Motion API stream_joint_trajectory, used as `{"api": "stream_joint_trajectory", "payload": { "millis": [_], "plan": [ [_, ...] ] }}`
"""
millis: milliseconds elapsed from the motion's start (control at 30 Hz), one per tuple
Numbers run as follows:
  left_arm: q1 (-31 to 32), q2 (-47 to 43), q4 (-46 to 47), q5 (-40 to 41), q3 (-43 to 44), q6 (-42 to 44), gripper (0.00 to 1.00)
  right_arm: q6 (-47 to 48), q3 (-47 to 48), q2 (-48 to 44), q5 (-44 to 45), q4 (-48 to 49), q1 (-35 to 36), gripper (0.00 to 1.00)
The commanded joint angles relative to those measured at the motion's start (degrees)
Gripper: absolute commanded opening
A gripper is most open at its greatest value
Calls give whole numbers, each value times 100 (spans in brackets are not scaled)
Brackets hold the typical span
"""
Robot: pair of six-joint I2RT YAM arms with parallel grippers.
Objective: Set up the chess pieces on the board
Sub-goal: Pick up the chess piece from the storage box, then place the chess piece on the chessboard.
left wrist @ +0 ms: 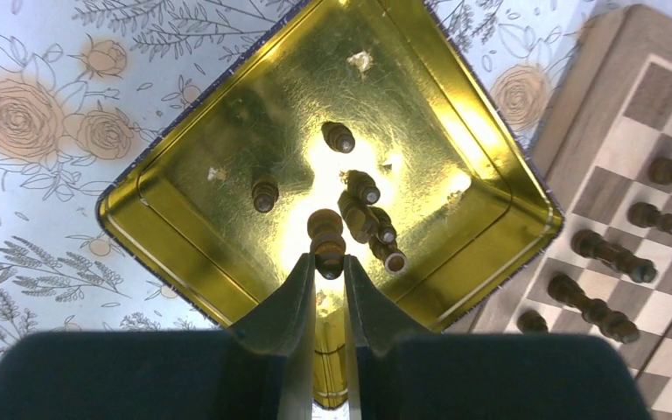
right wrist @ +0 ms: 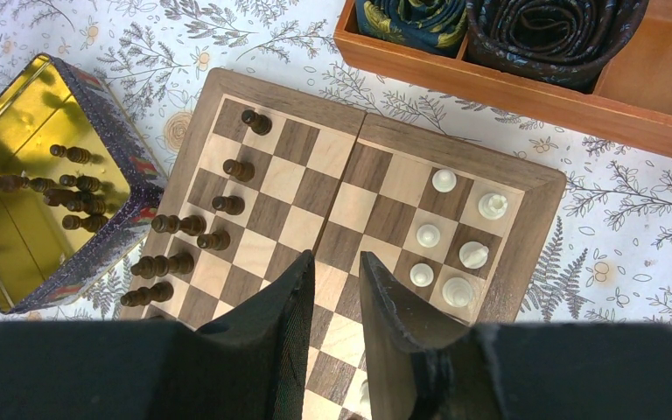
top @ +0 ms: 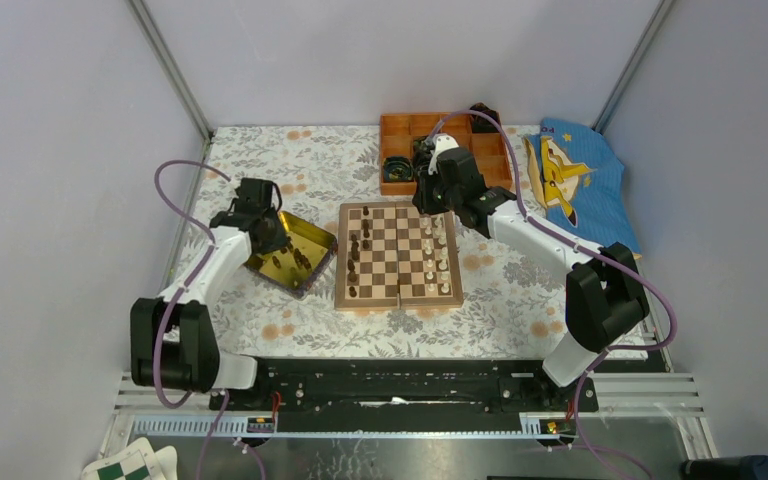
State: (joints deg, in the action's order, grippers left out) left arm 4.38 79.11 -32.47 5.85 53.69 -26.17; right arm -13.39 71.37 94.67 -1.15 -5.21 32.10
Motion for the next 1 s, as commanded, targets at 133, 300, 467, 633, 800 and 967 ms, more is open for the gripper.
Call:
{"api": "stream_joint_trajectory", "payload": {
  "millis": [133,300,467,633,800,967],
  "plan": [
    [131,-549,-408,212,749,143,0,-35,35,-207,7,280,-37,32],
    [709,-238,-644,454,1516,270,0,-10,43,-236,84,253,-30,32],
    [1359,488,-799,654,2324,471,0,10,31,-277,285,238,-37,32],
    [1697,1282,-858,627,2977,695,0,16,17,-283,384,240,-49,32],
    [1857,2056,-1137,458,3648,949,0,-11,-7,-274,418,248,-76,32],
    [1925,2683,-1377,223,4162,1123,0,-32,-23,-248,418,258,-120,32]
  ]
}}
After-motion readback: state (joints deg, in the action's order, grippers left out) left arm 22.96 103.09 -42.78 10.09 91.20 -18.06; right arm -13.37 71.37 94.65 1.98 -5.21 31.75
